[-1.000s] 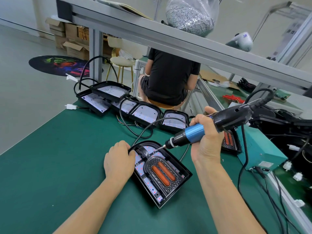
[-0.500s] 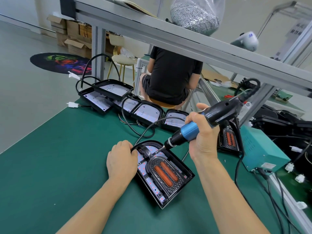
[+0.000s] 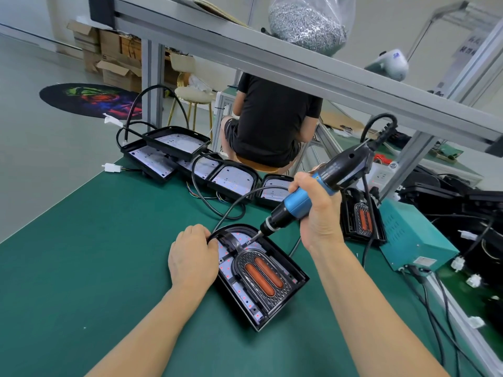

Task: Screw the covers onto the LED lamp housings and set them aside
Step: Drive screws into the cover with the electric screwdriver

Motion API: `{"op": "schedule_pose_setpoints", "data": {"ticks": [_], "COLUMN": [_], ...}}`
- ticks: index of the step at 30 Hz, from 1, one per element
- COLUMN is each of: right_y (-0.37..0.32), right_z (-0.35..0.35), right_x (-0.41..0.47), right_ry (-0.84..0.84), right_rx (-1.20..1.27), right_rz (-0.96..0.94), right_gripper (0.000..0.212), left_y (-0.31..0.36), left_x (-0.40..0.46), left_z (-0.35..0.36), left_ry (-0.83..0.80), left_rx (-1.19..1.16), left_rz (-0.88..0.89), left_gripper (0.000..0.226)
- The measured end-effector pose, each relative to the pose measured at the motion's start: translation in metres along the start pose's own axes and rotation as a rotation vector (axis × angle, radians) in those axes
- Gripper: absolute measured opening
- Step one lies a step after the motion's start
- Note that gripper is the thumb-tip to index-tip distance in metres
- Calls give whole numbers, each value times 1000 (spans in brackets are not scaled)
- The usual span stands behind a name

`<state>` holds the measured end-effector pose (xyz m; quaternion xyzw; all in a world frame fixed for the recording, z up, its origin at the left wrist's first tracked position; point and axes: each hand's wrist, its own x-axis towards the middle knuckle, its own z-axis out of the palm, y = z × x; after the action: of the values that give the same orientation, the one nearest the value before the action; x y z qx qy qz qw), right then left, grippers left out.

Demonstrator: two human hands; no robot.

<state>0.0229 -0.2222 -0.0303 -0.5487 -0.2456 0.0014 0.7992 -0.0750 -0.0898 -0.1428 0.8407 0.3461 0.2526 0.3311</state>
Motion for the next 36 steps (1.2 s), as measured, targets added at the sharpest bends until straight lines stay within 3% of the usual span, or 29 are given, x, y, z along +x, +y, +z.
{"op": "schedule_pose_setpoints", "data": {"ticks": [21,29,36], "right_y": [-4,-5,-34], "right_z": [2,-12,-60], "right_x": [-11,-22,-44], "right_ry": [-130,237,431], "right_rx": [-36,201,455], "right_rz": [-53,-34,-131], "right_gripper": [28,30,29], "left_y": [0,-1,-2], "left_x": [-2,-3,-3], "left_z": [1,-1,-2], "left_ry": [16,17,16], "left_rx": [-39,-81,-86], "left_rz": [-10,-7,-6], "left_gripper": [7,4,4]}}
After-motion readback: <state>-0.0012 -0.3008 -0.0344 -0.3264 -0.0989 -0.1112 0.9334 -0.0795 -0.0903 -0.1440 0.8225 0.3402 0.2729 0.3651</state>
